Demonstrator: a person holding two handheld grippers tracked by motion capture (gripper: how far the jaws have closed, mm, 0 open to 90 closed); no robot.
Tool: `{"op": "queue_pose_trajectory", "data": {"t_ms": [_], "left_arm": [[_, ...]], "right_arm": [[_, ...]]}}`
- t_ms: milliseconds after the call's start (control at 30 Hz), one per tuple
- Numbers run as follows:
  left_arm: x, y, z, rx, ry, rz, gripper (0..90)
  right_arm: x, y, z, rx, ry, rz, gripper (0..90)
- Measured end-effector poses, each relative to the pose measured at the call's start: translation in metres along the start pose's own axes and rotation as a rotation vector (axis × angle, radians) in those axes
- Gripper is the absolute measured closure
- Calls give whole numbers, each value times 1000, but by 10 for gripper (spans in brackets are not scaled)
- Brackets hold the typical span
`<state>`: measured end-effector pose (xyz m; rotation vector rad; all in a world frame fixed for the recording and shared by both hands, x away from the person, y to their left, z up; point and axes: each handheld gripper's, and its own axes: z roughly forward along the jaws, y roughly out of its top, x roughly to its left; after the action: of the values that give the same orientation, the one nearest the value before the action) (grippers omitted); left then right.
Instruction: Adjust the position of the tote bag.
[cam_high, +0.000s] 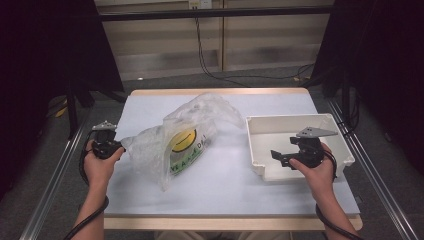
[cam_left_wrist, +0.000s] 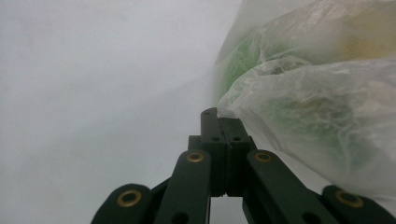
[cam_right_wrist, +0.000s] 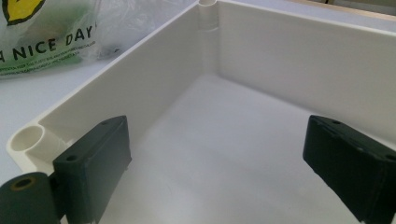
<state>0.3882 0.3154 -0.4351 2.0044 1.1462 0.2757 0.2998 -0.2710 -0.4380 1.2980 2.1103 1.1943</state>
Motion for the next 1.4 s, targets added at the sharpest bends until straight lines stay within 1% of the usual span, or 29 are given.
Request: {"op": "queue_pose_trajectory", "data": {"t_ms": [67,133,200,267,300,367,400,433,467,500,533,567,600,633,667,700,733,767,833,900,933,967,1000,1033,1067,1100,1233,1333,1400], "left_arm": [[1,1,0,5,7,2,900],[1,1,1,1,8,-4,900],[1,1,0,-1,11,-3,896],[-1,0,-2,-2,7,-19,860],[-2,0,-3,3,13,-20,833],[-4,-2,-6,1,16,-24,752],[-5,-3,-8,-1,27,-23,741],[-6,-4,-9,2,27,-22,714],[-7,-5,-10,2,29,-19,654],[-8,-7,-12,12,37,-17,607],[-9,-9,-13,4,43,-31,569],[-9,-11,-14,4,42,-29,530],[-9,-11,-14,4,42,-29,514],[-11,-16,-18,4,43,-31,493],[-11,-16,-18,4,43,-31,457],[-12,-21,-20,-1,37,-36,440],[-13,-24,-22,-10,30,-42,440],[-15,-26,-23,-6,24,-42,438],[-20,-32,-26,-7,7,-36,437],[-25,-36,-27,1,-2,-35,437],[-25,-36,-27,1,-2,-35,438],[-30,-40,-27,-3,-24,-29,447],[-33,-42,-28,-7,-15,-25,447],[-35,-43,-28,-5,-16,-17,447],[-38,-44,-30,-6,-19,-16,448],[-39,-45,-31,-9,-13,-19,448],[-42,-48,-36,-9,2,-8,448],[-50,-52,-37,-6,-12,7,447],[-52,-53,-37,-10,-16,8,420]], "right_arm": [[0,0,0,1,1,-2,71],[0,0,0,1,0,-1,71],[0,0,0,2,-2,-2,70],[0,1,-1,0,-1,-3,70],[0,1,-1,1,0,-5,71],[0,1,-1,-1,1,-3,70],[0,1,0,1,0,-5,71],[0,1,-1,-1,2,-2,71],[0,1,-1,-2,3,-3,70],[0,1,-1,-4,1,-2,71],[-1,2,-2,-9,0,-1,71],[0,2,-2,-9,0,-1,71],[0,2,-2,-8,0,-5,71],[0,2,-2,-6,0,-5,70],[0,2,-2,-6,0,-5,70],[1,2,-1,-7,2,-4,71],[2,2,-1,-6,2,-5,71],[2,3,-1,-7,5,-7,71],[3,3,-1,-7,2,-9,71],[3,3,0,-6,3,-9,71],[3,3,0,-6,3,-9,71],[3,3,1,-4,6,-10,71],[4,3,1,-1,8,-13,71],[4,3,1,-1,7,-16,71],[4,4,1,-3,7,-13,71],[4,4,1,-5,8,-15,71],[3,4,1,-7,5,-16,71],[3,4,1,-6,3,-11,71],[3,4,0,-8,2,-8,70]]}}
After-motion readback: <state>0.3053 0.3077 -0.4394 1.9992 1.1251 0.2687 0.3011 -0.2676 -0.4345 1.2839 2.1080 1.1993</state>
